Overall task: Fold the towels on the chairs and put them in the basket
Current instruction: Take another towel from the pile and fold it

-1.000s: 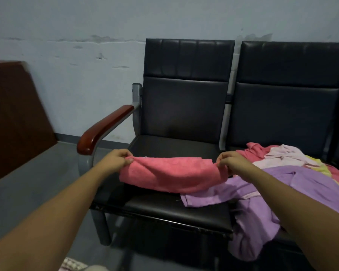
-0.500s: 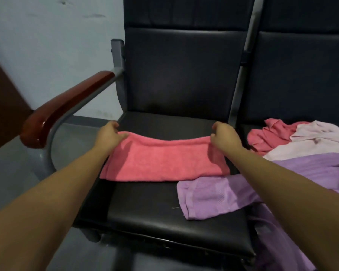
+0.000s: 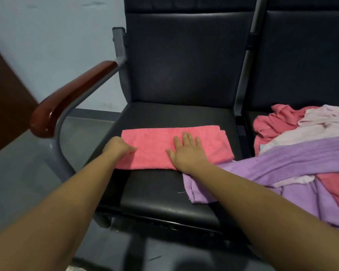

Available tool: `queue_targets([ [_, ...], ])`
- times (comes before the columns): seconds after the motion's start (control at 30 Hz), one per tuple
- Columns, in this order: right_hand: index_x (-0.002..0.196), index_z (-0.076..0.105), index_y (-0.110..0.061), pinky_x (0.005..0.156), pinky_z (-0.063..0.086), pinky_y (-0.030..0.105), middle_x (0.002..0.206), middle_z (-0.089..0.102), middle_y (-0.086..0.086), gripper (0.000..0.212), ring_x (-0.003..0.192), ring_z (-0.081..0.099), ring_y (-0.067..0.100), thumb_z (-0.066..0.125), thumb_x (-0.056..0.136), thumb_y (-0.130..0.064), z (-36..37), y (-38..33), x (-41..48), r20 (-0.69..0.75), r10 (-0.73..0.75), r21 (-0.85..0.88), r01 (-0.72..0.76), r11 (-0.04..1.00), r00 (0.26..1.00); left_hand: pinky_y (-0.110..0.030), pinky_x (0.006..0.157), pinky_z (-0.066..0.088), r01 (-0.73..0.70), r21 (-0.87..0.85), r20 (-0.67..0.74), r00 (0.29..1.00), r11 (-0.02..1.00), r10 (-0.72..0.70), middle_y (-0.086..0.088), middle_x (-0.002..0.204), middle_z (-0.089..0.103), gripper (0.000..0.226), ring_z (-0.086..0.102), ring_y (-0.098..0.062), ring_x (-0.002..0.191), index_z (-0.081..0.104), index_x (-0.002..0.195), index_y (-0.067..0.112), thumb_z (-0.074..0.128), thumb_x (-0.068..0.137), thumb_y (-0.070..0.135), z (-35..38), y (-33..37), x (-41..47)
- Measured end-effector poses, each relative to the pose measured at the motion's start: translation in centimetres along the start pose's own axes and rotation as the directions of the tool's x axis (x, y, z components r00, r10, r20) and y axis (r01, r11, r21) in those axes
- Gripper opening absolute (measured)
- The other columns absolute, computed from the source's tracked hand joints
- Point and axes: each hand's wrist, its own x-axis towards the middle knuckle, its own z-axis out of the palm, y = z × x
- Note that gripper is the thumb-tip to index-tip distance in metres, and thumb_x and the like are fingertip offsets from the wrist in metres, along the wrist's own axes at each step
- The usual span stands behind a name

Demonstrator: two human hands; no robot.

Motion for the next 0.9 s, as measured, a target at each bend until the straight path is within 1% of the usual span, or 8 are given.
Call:
queue_targets([
  [0.2,0.16,0.005,-0.012,0.122,-0.002,0.055,0.165,-0.002,0.022,0.068,0.153,-0.003,0.036,0.012,0.104,-0.051,-0.2,-0.4,-0.4,0.051,0.005,-0.03,-0.003,1.0,0.999,-0.041,0.095,0.049,-0.207,-0.157,-0.084,0.977,0.966,0.196,-0.016,0.127,0.064,0.046,0.06,-0.036,0.114,0.059,0.132,0.006,0.065,0.087,0.015,-0.3,0.2,-1.7],
  [0.33,0.159,0.006,-0.012,0.122,-0.002,0.055,0.164,-0.001,0.023,0.067,0.153,-0.002,0.037,0.012,0.104,-0.05,-0.1,-0.5,-0.3,0.05,0.012,-0.027,-0.011,1.0,0.999,-0.037,0.077,0.048,-0.381,0.016,-0.152,0.913,0.924,0.379,-0.017,0.112,0.067,0.044,0.063,-0.035,0.1,0.06,0.125,0.012,0.064,0.081,0.01,-1.7,2.4,-2.6],
  [0.47,0.155,0.025,-0.009,0.123,0.005,0.053,0.162,0.015,0.024,0.059,0.152,0.011,0.036,0.023,0.106,-0.041,0.0,-0.1,0.2,0.028,0.0,0.152,-0.004,0.988,1.0,-0.045,0.083,0.056,-0.516,0.115,-0.073,0.848,0.849,0.525,-0.007,0.107,0.067,0.038,0.065,-0.031,0.095,0.059,0.116,0.022,0.069,0.08,0.021,-1.9,6.1,-4.7],
  [0.57,0.114,0.063,-0.004,0.099,0.038,0.037,0.121,0.062,0.019,0.037,0.118,0.054,0.033,0.033,0.106,-0.024,-1.0,0.6,0.3,-0.103,0.071,0.587,0.003,0.809,0.992,-0.041,0.08,0.059,-0.53,-0.087,0.061,0.842,0.844,0.535,0.002,0.098,0.07,0.03,0.069,-0.02,0.083,0.059,0.108,0.022,0.071,0.086,0.039,-0.7,7.1,-5.6],
  [0.67,0.079,0.064,-0.013,0.074,0.036,0.029,0.085,0.064,0.005,0.041,0.084,0.058,0.022,0.038,0.106,-0.03,-2.5,0.9,0.0,-0.097,0.274,0.834,-0.073,0.548,0.957,-0.039,0.078,0.061,-0.503,-0.197,0.034,0.855,0.842,0.518,0.0,0.092,0.075,0.004,0.07,-0.014,0.073,0.061,0.095,0.023,0.058,0.097,0.024,0.9,5.8,-5.2],
  [0.73,0.103,0.064,-0.012,0.08,0.044,0.031,0.096,0.068,0.007,0.032,0.093,0.062,0.024,0.05,0.1,-0.041,-2.7,0.6,-0.1,-0.098,0.283,0.816,-0.086,0.572,0.954,-0.035,0.084,0.054,-0.51,-0.073,-0.056,0.86,0.857,0.507,-0.004,0.1,0.072,0.006,0.067,-0.02,0.089,0.063,0.098,0.018,0.06,0.093,0.017,1.8,4.4,-4.5],
  [0.8,0.129,0.052,-0.007,0.09,0.048,0.036,0.113,0.067,0.012,0.054,0.107,0.062,0.029,0.062,0.092,-0.045,-2.7,-0.3,-0.2,-0.128,0.217,0.703,-0.066,0.708,0.968,-0.038,0.092,0.048,-0.469,-0.001,-0.104,0.878,0.883,0.467,-0.011,0.111,0.063,0.019,0.059,-0.029,0.105,0.061,0.105,0.011,0.065,0.087,0.017,2.4,3.0,-4.0],
  [0.9,0.138,0.042,-0.005,0.095,0.048,0.042,0.129,0.057,0.019,0.069,0.116,0.057,0.035,0.072,0.084,-0.036,-1.8,-1.9,0.3,-0.092,0.113,0.566,-0.041,0.824,0.989,-0.043,0.091,0.047,-0.326,-0.001,-0.068,0.943,0.945,0.325,-0.018,0.118,0.058,0.041,0.055,-0.037,0.11,0.053,0.113,0.003,0.068,0.084,0.028,3.1,1.8,-3.8],
])
